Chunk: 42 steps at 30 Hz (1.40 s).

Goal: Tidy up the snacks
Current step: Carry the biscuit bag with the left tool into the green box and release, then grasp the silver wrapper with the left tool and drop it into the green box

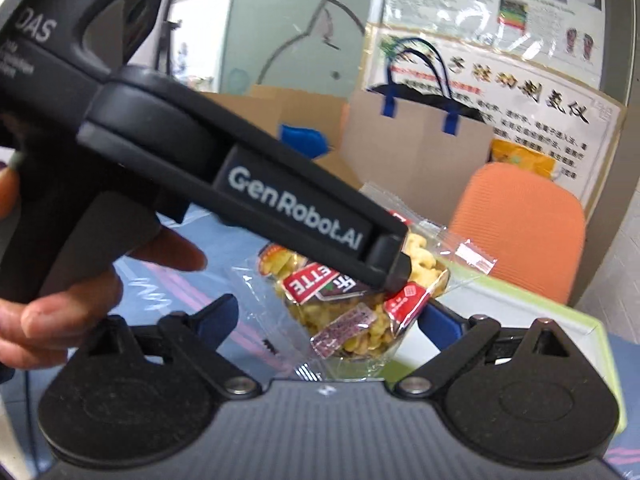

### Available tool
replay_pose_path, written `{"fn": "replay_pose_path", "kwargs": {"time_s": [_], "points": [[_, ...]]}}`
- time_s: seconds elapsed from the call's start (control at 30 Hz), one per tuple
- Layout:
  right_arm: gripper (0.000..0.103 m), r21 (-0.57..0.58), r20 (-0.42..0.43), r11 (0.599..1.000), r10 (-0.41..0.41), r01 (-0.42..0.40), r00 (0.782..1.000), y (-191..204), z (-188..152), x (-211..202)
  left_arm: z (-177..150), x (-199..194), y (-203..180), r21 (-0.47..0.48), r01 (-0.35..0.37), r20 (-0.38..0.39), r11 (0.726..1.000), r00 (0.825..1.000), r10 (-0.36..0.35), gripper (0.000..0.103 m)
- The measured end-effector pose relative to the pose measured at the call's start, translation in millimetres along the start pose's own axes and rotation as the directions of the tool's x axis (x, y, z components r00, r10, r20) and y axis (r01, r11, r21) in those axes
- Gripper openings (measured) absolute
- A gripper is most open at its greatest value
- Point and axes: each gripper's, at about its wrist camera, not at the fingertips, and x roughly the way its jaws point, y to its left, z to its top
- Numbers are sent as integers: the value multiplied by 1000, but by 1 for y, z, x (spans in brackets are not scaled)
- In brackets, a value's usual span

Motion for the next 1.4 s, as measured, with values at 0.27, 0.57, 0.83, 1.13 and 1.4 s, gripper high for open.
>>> {"fn": "replay_pose_path", "kwargs": {"time_s": [0.27,0.57,0.83,1.13,1.4], "points": [[97,51,-131,998,52,-45,990,-69,0,69,30,102,-3,-2,-23,-109,1000,994,23,46],[102,106,-31,994,25,-22,999,-90,-14,30,25,85,4,-31,-54,-35,998,998,53,71],[102,123,99,992,-45,33,994,-86,-49,-69,-16,6,-16,-61,0,58,998,998,4,76],[103,184,108,982,33,-53,994,-6,-141,-157,-123,-43,-40,-91,12,4,996,1000,-11,76],[103,212,75,977,15,-31,997,19,-169,-178,-172,-59,-56,-117,33,-57,993,998,-40,76]]}}
